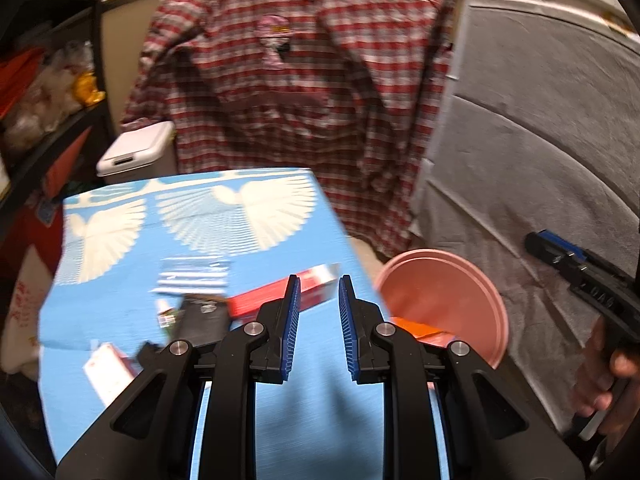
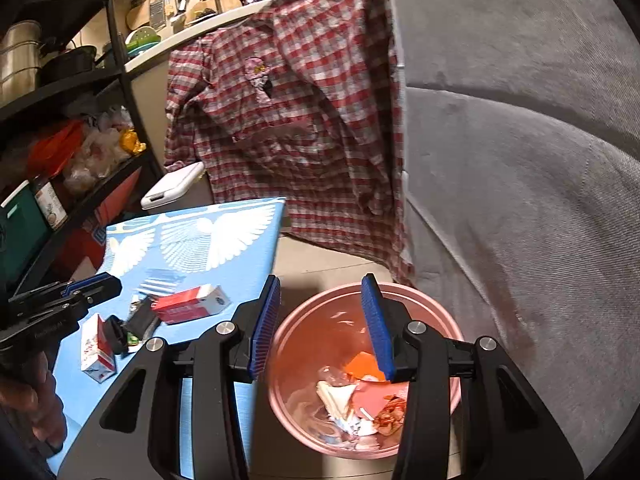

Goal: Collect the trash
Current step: 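Move both open tools back over the trash on the ironing board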

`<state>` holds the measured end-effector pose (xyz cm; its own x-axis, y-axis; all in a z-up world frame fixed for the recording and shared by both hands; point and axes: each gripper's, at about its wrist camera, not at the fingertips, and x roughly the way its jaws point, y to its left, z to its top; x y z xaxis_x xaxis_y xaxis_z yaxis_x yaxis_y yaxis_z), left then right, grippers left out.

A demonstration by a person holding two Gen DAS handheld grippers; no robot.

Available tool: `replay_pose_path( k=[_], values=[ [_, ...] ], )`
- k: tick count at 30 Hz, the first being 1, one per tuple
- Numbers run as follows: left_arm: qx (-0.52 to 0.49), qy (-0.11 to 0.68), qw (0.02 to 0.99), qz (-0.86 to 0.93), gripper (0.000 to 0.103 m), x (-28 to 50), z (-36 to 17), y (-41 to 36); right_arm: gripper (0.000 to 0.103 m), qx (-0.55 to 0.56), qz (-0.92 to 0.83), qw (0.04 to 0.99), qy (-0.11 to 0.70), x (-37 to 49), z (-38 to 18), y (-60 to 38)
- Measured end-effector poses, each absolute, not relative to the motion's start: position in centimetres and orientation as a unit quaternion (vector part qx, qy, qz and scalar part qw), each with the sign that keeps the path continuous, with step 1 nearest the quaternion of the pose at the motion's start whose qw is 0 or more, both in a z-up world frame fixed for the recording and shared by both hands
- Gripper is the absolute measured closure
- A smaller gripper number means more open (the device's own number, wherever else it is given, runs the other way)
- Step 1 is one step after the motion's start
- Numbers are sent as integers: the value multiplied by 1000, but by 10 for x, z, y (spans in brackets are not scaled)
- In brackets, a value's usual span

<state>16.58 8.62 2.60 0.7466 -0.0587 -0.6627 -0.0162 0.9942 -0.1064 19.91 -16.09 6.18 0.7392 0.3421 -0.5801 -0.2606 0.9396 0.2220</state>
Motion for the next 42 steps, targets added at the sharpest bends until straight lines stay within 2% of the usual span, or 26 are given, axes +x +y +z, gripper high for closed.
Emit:
replay_pose_path(
  k=[8, 16, 29, 40, 41, 42],
  values=[
    [-64, 363, 929, 27, 83, 141, 14, 163, 63, 56, 195, 928, 313, 189, 71, -120],
    [-93, 374, 921, 51, 83, 135, -1, 222, 75, 29, 228, 918, 324, 192, 57, -71],
    [-90, 423, 901, 37, 83, 147, -44, 247, 76, 41, 246, 890, 381, 236, 2, -12],
    [-98, 425, 900, -1, 83, 154, -57, 247, 76, 64, 228, 883, 406, 279, -27, -7],
    [-97, 426, 899, -4, 81, 155, -57, 246, 76, 67, 227, 881, 410, 283, -29, -7],
    [-95, 429, 898, -8, 74, 157, -59, 244, 76, 69, 225, 880, 413, 286, -31, -6]
  ],
)
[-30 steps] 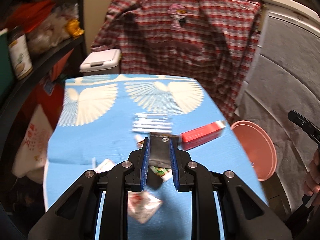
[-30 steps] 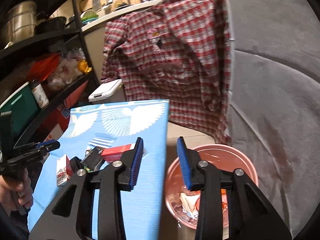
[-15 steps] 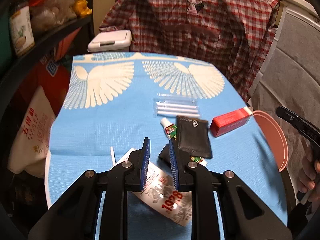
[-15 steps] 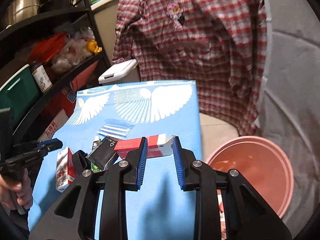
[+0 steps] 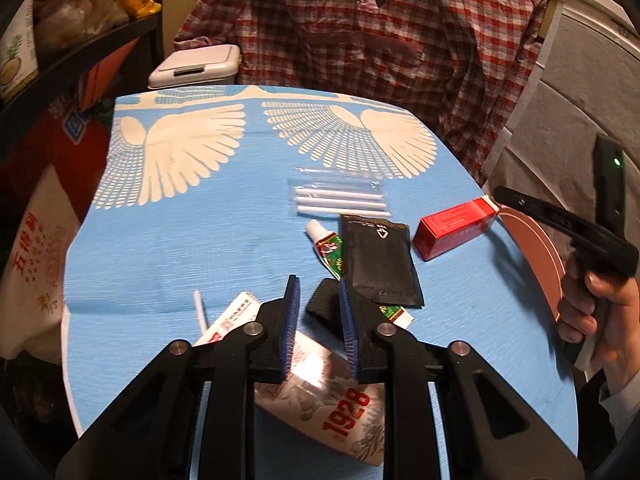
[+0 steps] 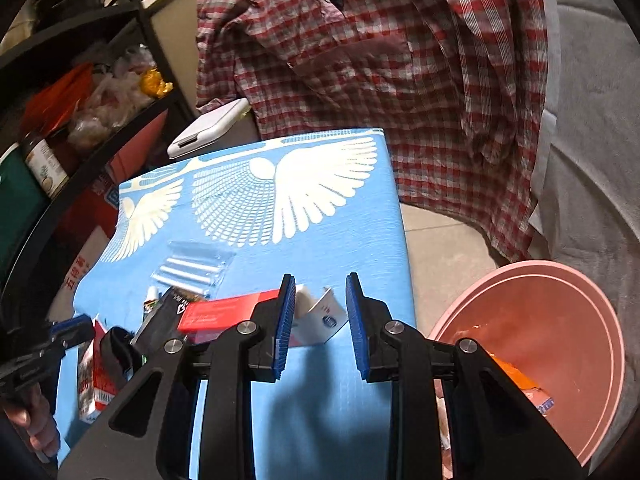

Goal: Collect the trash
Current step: 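Move both open tools back over the trash on the ironing board, then grasp the black elastic strap with the left tool while the right grasps the red ointment box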

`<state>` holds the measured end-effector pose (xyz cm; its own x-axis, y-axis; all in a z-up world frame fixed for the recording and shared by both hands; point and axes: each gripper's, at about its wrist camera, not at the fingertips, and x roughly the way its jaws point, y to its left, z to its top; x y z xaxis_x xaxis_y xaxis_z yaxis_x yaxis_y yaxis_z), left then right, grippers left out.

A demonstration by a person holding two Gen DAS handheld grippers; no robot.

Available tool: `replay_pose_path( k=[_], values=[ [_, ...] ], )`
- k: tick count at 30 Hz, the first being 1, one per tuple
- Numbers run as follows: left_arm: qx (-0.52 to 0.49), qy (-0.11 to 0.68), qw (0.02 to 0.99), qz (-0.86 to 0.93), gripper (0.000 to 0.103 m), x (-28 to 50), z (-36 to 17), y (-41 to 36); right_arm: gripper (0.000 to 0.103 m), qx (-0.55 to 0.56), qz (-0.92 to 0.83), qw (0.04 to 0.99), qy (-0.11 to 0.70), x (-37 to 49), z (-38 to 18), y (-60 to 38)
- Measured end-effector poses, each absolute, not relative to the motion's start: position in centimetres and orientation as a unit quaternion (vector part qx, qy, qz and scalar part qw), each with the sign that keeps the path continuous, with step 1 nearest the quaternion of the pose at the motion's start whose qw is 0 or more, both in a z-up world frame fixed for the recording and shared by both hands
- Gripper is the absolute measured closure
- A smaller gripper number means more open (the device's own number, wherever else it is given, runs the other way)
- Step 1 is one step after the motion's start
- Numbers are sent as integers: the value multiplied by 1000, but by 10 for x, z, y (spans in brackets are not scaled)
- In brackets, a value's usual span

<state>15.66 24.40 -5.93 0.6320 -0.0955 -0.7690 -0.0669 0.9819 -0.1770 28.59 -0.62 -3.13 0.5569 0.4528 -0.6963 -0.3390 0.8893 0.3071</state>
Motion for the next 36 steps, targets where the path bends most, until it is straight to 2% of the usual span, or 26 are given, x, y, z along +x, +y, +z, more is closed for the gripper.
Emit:
replay_pose_path(
  k=[2, 3, 6, 22, 28, 30, 36],
  values=[
    [-87, 435, 896, -14, 65, 159, -64, 240, 76, 71, 222, 878, 418, 289, -35, -6],
    [-83, 439, 894, -15, 64, 160, -66, 238, 77, 72, 222, 876, 422, 290, -36, -5],
    [-67, 447, 892, -16, 63, 161, -71, 232, 82, 66, 226, 875, 423, 289, -37, -1],
    [-28, 468, 883, -26, 64, 161, -76, 213, 84, 69, 215, 873, 434, 285, -36, -9],
    [-25, 478, 878, -15, 84, 162, -77, 213, 94, 54, 220, 869, 440, 282, -37, -3],
    [-23, 476, 879, -12, 93, 161, -75, 213, 100, 49, 226, 868, 438, 280, -35, -1],
    [-28, 458, 888, 3, 100, 156, -63, 219, 102, 46, 226, 879, 417, 270, -23, -8]
  ],
)
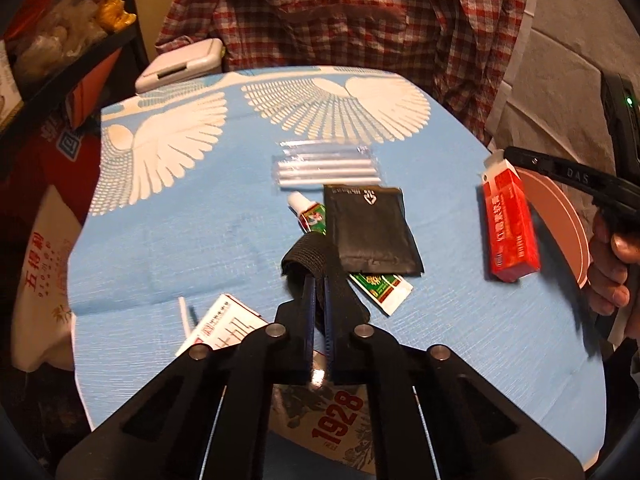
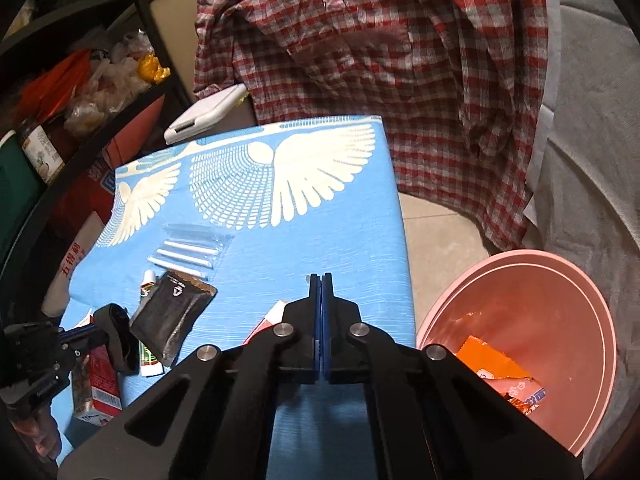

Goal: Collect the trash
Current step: 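Grasp the black elastic strap with the left tool while the right grasps the red ointment box, then carry the strap to the pink bucket with the left tool while the right carries the red box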

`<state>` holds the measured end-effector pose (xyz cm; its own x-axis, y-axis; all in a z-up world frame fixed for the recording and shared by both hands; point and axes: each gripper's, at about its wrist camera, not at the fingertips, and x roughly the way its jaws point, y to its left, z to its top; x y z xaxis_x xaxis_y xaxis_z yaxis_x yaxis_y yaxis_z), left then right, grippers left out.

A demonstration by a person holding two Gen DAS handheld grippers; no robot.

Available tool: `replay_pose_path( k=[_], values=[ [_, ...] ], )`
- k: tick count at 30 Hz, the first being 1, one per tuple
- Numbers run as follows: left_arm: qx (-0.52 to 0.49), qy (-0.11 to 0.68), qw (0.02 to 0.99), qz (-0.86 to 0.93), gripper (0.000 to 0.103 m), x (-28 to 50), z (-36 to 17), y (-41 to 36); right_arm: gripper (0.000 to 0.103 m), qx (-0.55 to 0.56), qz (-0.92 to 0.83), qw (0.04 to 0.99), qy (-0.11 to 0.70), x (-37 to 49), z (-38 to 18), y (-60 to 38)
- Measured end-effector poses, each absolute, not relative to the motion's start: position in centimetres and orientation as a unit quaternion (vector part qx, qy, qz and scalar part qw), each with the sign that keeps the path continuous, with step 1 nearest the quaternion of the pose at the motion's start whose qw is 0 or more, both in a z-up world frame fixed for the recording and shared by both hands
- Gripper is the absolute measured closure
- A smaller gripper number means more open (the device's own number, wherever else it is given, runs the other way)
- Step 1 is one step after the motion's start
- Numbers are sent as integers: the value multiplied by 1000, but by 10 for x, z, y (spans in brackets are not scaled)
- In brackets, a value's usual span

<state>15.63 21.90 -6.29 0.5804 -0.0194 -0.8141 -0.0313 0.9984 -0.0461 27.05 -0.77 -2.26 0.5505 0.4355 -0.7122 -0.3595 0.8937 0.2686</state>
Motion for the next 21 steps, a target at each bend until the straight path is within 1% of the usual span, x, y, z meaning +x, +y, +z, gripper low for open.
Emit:
replay_pose_path(
  k=[4, 21],
  values=[
    [-31, 447, 894, 11, 101, 153, -54, 219, 102, 48, 231, 885, 402, 264, -12, -13],
    [-31, 405, 914, 25, 101, 138, -18, 197, 102, 31, 243, 909, 337, 222, 37, -27]
  ],
)
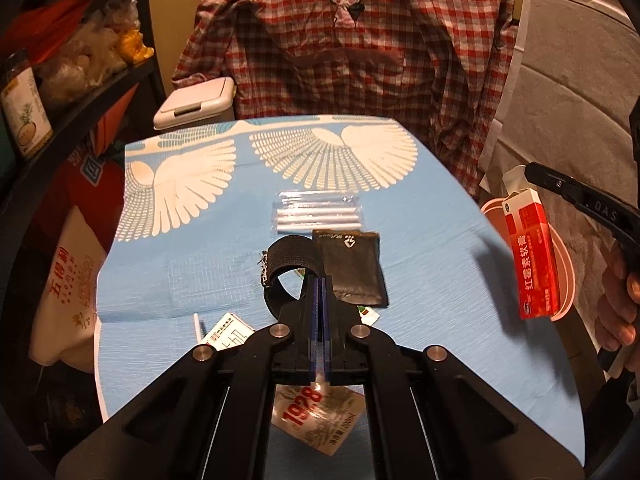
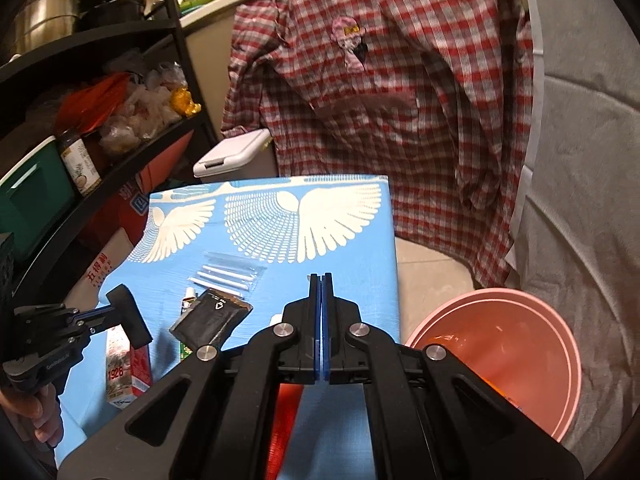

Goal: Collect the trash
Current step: 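Carry the strap to the pink bucket with the left tool while the right carries the red box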

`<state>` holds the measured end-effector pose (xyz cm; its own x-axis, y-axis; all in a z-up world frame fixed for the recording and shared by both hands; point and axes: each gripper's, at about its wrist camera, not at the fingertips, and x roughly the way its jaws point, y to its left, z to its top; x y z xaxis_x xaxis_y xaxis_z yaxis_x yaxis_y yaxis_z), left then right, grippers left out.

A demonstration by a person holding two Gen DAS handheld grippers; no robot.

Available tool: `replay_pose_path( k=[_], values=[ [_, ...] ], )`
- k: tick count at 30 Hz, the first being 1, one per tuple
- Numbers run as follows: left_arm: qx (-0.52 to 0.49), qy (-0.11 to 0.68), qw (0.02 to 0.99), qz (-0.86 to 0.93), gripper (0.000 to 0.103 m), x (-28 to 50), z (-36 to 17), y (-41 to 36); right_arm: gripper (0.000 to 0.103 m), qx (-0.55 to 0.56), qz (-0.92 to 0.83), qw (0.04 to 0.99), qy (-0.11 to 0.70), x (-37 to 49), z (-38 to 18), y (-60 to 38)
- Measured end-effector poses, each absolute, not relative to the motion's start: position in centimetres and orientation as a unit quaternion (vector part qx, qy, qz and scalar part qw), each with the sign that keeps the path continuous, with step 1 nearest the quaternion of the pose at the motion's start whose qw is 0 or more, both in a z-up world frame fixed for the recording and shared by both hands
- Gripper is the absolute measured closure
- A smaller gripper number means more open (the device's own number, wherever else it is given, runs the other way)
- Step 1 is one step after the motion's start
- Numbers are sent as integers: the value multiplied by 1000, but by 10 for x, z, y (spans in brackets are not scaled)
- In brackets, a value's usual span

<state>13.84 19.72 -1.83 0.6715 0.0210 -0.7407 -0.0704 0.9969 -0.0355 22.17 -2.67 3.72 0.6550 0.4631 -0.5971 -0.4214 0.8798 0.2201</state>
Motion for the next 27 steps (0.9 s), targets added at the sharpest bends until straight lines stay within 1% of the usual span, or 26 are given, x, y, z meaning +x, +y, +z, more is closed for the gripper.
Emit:
replay_pose_path(
  k=[11, 27],
  values=[
    [-31, 384, 923, 23, 101, 130, 0, 173, 102, 29, 234, 922, 309, 201, 59, -53],
    [-28, 370, 929, 6, 101, 131, 12, 137, 102, 29, 203, 937, 282, 189, 76, -96]
  ],
)
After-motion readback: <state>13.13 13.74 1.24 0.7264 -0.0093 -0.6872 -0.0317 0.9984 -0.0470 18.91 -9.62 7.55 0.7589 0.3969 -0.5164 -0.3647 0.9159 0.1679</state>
